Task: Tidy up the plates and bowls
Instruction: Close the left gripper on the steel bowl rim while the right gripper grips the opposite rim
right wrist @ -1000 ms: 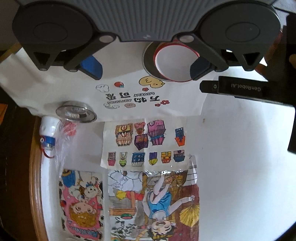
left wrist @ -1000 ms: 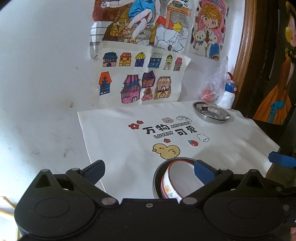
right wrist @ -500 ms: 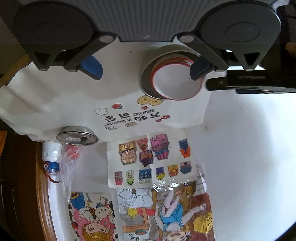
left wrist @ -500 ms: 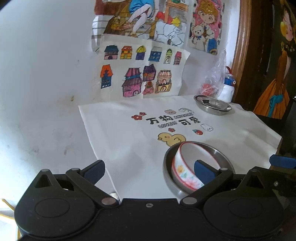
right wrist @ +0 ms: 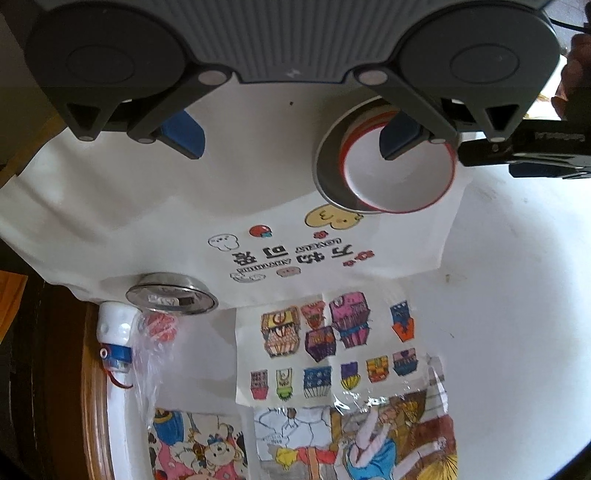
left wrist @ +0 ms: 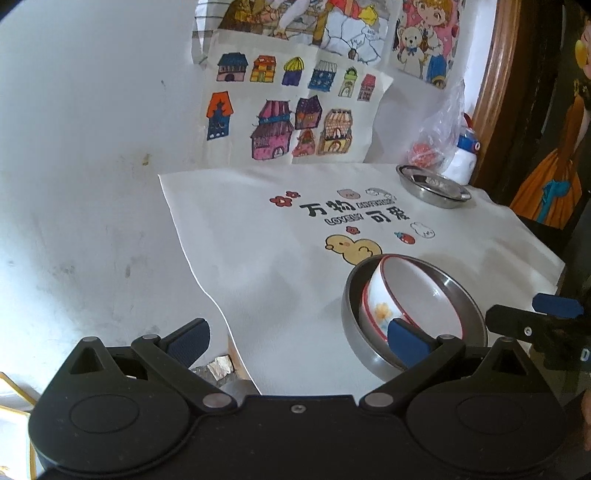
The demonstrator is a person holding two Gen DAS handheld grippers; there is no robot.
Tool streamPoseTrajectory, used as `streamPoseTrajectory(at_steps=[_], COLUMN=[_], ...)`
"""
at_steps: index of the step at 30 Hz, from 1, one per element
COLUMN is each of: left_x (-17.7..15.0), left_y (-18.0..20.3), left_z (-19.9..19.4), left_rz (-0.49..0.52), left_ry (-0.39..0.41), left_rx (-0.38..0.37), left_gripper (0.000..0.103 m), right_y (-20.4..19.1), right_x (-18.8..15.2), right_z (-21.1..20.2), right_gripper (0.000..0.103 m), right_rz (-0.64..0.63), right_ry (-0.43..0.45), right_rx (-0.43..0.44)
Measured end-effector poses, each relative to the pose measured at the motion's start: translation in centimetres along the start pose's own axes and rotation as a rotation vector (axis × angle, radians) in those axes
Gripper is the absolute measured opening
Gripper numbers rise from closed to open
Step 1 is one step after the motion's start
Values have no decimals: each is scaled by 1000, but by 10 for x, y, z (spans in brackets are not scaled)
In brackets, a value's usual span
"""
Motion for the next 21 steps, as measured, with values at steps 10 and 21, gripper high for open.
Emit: streamPoseTrajectory(at_steps=[10,21], left_x=[5,7], left_y=[-7,-1], left_z=[12,21], left_rz=[-24,-5], left_ry=[-85,-126], left_rx=[9,33], left_gripper=[102,102], right_y=[8,14], right_x=[-1,-2], right_z=[19,29], right_gripper=[103,103], right_rz=[19,37], right_ry=[-61,-85], right_rx=[-31,-38])
Point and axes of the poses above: each gripper's, at about its wrist camera, not at the fingertips, and z roughly the way its jaws point, y to its right, x to its top, the point moved 6 cm from there along z, roughly the way its jaws point, and after that the axes turned 7 degrees about -z, right-handed, at the moved point
